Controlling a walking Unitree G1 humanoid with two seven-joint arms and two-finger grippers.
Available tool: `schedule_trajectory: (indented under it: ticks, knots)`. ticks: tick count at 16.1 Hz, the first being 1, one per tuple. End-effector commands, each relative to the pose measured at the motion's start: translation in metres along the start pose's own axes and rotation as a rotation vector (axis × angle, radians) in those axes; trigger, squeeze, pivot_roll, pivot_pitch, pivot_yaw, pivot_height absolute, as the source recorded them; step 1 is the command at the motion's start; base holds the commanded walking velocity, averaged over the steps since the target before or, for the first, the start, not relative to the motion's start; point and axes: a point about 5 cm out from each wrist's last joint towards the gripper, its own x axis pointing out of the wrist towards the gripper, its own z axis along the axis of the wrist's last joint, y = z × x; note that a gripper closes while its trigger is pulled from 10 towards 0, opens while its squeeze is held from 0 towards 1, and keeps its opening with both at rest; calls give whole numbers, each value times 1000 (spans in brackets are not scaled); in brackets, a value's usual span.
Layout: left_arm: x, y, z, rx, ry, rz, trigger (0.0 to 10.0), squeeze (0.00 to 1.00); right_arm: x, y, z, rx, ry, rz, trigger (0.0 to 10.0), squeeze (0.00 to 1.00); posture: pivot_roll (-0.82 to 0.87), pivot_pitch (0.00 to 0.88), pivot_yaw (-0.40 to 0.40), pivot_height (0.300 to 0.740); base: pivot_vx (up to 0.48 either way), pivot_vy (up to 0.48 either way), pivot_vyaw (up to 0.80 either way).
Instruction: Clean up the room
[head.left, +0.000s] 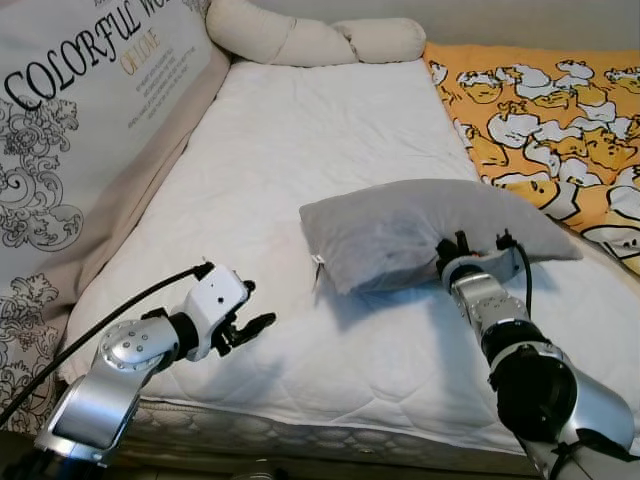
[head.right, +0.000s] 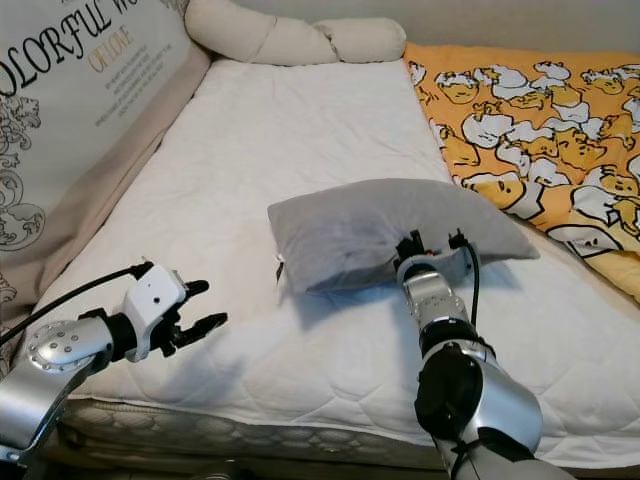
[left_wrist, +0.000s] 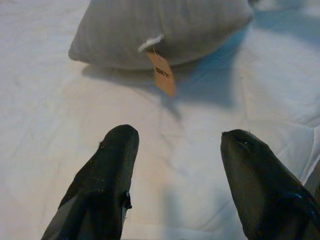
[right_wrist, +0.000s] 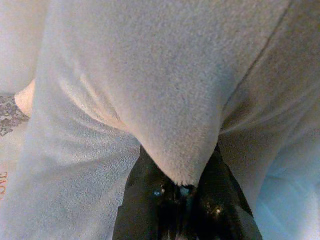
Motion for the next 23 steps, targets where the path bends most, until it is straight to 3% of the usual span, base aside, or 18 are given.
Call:
schedule_trajectory:
  ticks: [1, 3, 5, 6, 7, 8, 10, 12, 13, 15, 17, 18, 19, 21, 22, 23]
  knots:
    - [-6, 5, 1, 5, 3, 46, 10000, 0, 2, 8, 8, 0, -13, -1, 0, 0, 73, 0, 7, 740, 0, 0, 0]
    - [-9, 10, 0, -7, -4, 108, 10000, 0, 3, 18, 15, 35, -52, 27, 0, 0, 78, 0, 5, 740, 0, 0, 0]
    - [-13, 32, -1, -26, -9, 299, 10000, 0, 4, 33, 20, 52, -60, 70, 0, 0, 73, 0, 9, 740, 0, 0, 0]
    - [-17, 49, -2, -46, -5, 435, 10000, 0, 5, 51, 20, 14, -36, 136, 0, 0, 71, 0, 11, 740, 0, 0, 0]
    - [-19, 54, -2, -51, -4, 468, 10000, 0, 5, 57, 19, -3, -25, 159, 0, 0, 70, 0, 12, 740, 0, 0, 0]
    - [-22, 64, -1, -73, -8, 545, 10000, 0, 4, 83, 18, -73, 15, 274, 0, 0, 67, 0, 15, 740, 0, 0, 0]
    - [-25, 70, 1, -94, -16, 601, 10000, 0, 2, 105, 18, -114, 46, 380, 0, 0, 65, 0, 17, 740, 0, 0, 0]
    - [-29, 82, -1, -119, -13, 711, 10000, 0, -7, 138, 29, -35, 94, 580, 0, 0, 61, 0, 20, 740, 0, 0, 0]
    - [-32, 88, -1, -131, -17, 762, 10000, 0, -14, 152, 35, -44, 136, 692, 0, 0, 56, 0, 23, 740, 0, 0, 0]
    - [-35, 95, -1, -143, -21, 812, 10000, 0, -26, 166, 36, -73, 237, 821, 0, 0, 52, 0, 25, 740, 0, 0, 0]
    - [-38, 99, -3, -148, -13, 832, 10000, 0, -40, 169, 38, -60, 328, 925, 0, 0, 50, 0, 25, 740, 0, 0, 0]
    - [-41, 102, -6, -154, -8, 848, 10000, 0, -53, 163, 38, -45, 407, 1017, 0, 0, 46, 0, 28, 740, 0, 0, 0]
    - [-42, 104, -7, -159, -6, 859, 10000, 0, -56, 152, 37, -29, 442, 1027, 0, 0, 45, 0, 30, 740, 0, 0, 0]
    - [-46, 110, -9, -172, -6, 885, 10000, 0, -61, 96, 19, -81, 594, 989, 0, 0, 36, 0, 41, 740, 0, 0, 0]
    - [-46, 110, -9, -173, -6, 887, 10000, 0, -62, 87, 16, -96, 617, 975, 0, 0, 29, 0, 47, 740, 0, 0, 0]
    - [-47, 112, -9, -175, -8, 876, 10000, 0, -46, 14, 5, -249, 667, 671, 0, 0, 28, 0, 52, 740, 0, 0, 0]
